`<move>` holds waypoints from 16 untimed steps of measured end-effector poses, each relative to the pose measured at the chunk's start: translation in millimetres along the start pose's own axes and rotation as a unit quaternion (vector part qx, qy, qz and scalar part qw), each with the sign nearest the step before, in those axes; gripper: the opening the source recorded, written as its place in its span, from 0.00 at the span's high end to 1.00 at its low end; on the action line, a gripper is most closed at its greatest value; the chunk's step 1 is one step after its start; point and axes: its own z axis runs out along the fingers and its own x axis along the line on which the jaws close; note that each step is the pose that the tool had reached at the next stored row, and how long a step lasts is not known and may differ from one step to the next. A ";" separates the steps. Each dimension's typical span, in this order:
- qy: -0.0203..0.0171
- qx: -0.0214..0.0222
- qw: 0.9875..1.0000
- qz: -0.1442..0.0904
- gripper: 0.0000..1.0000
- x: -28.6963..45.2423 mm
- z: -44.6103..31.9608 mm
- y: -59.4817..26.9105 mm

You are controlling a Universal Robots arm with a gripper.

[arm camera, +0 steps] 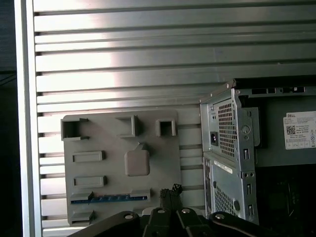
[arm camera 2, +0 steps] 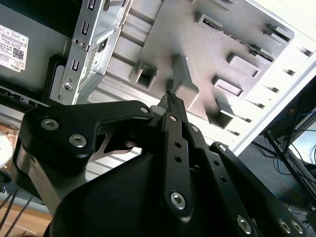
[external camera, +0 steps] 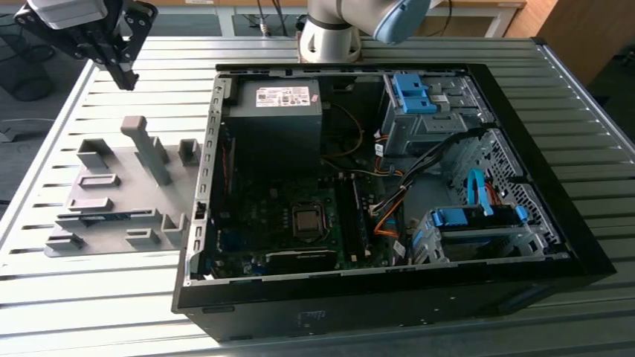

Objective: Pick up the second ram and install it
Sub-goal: 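Reach for the second ram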

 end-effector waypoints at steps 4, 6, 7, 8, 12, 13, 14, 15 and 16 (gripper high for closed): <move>0.000 0.000 1.000 0.000 0.89 2.0 0.0 -0.1; 0.000 0.000 1.000 0.000 0.89 2.9 0.0 -0.2; 0.000 0.000 1.000 0.000 0.89 3.4 0.0 -0.3; 0.000 0.000 1.000 0.000 0.89 3.9 -0.1 -0.3; 0.000 0.000 1.000 0.000 0.89 5.7 0.0 -0.4; 0.000 0.000 1.000 0.000 0.89 5.9 -0.1 -0.4; 0.000 0.000 1.000 0.000 0.89 6.5 0.0 -0.5; 0.000 0.000 1.000 0.000 0.89 7.0 -0.1 -0.5; 0.000 0.000 1.000 0.000 0.89 7.0 -0.1 -0.5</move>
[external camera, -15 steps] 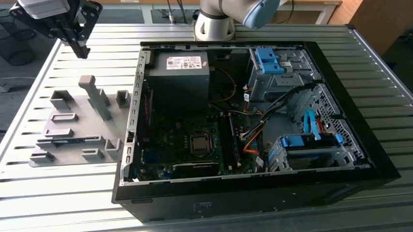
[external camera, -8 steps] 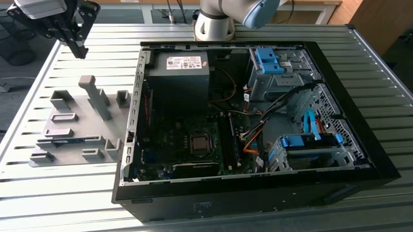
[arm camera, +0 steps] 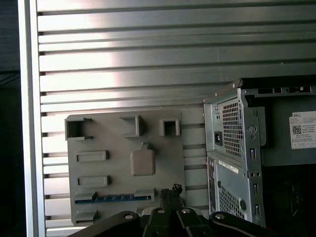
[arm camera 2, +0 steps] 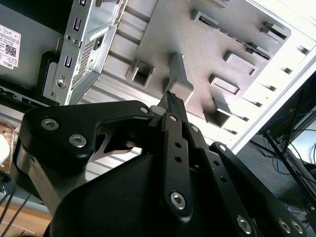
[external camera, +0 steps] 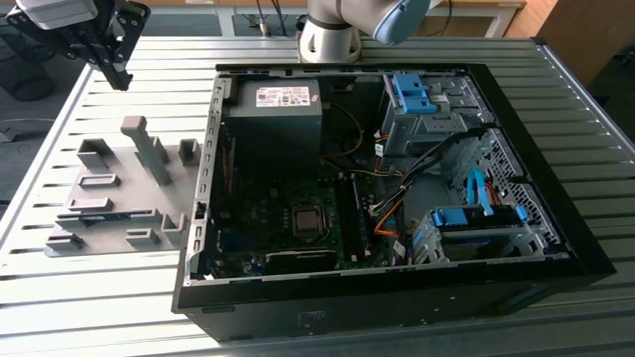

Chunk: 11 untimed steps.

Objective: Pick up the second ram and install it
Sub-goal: 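Reach for the second ram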

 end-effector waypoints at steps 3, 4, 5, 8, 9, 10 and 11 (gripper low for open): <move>0.000 0.000 1.000 0.000 0.89 0.0 0.0 0.0; 0.000 0.000 1.000 0.000 0.89 0.0 0.0 0.0; 0.000 0.000 1.000 0.000 0.89 0.1 0.0 0.0; 0.000 0.000 1.000 0.000 0.89 0.1 0.0 0.0; 0.000 0.000 1.000 0.000 0.89 0.3 0.0 0.0; 0.000 0.000 1.000 0.000 0.89 1.0 0.0 -0.1; 0.000 0.000 1.000 0.000 0.89 2.5 -0.1 -0.2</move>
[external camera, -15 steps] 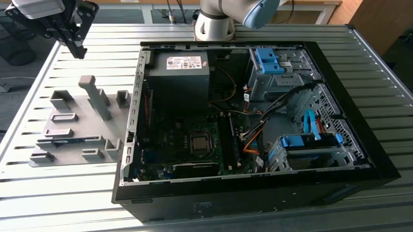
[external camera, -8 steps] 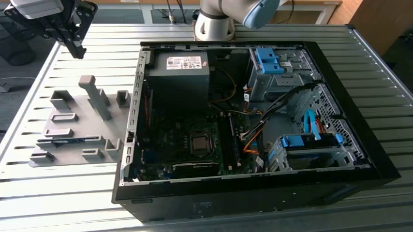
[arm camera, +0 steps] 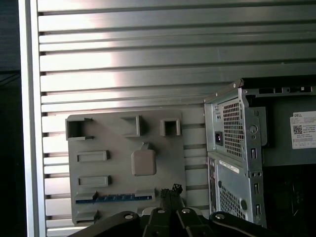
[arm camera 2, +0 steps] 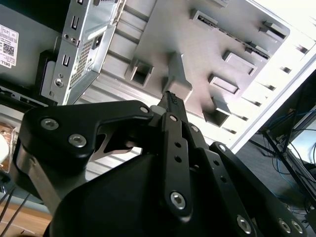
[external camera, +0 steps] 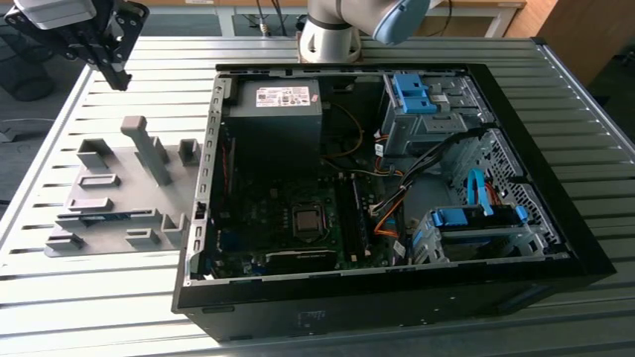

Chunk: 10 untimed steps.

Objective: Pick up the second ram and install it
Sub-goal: 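Reach for the second ram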

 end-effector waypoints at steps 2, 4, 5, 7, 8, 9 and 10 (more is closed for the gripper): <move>0.000 0.000 1.000 0.000 0.89 5.0 -0.1 -0.4; 0.000 0.000 1.000 0.000 0.89 11.2 -0.2 -1.3; 0.000 0.000 1.000 0.000 0.89 13.6 -0.2 -2.1; 0.000 0.000 1.000 0.000 0.89 15.3 -0.2 -4.1; 0.000 0.000 1.000 0.000 0.89 15.7 -0.2 -5.7; 0.000 0.000 1.000 0.000 0.89 16.0 -0.1 -7.4; 0.000 0.000 1.000 0.000 0.89 16.3 -0.1 -8.7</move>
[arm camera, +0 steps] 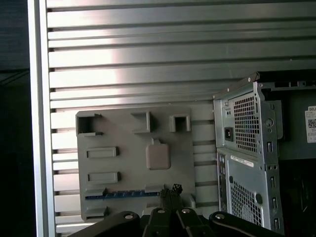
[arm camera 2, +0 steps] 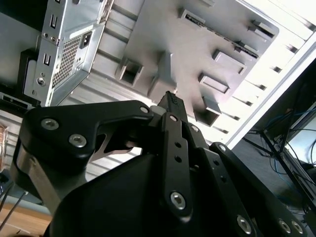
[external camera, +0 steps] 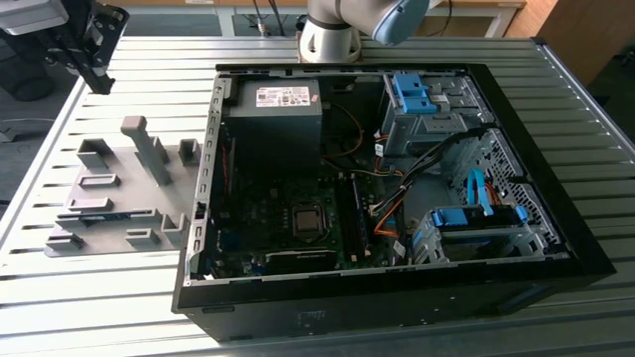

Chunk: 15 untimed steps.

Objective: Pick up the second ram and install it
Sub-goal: 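Reach for the second ram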

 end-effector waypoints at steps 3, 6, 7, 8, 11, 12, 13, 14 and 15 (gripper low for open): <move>0.000 0.000 1.000 0.000 0.89 1.7 0.0 -2.0; 0.000 0.000 1.000 0.000 0.89 3.2 -0.1 -3.5; 0.000 0.000 1.000 0.000 0.89 3.5 -0.1 -4.5; 0.000 0.000 1.000 0.000 0.89 3.8 0.0 -5.9; 0.000 0.000 1.000 0.000 0.89 5.7 0.0 -11.3; 0.000 0.000 1.000 0.000 0.89 7.2 -0.1 -12.5; 0.000 0.000 1.000 0.000 0.89 9.3 -0.1 -13.6; 0.000 0.000 1.000 0.000 0.89 11.7 -0.1 -14.4; 0.000 0.000 1.000 0.000 0.89 14.9 -0.2 -15.0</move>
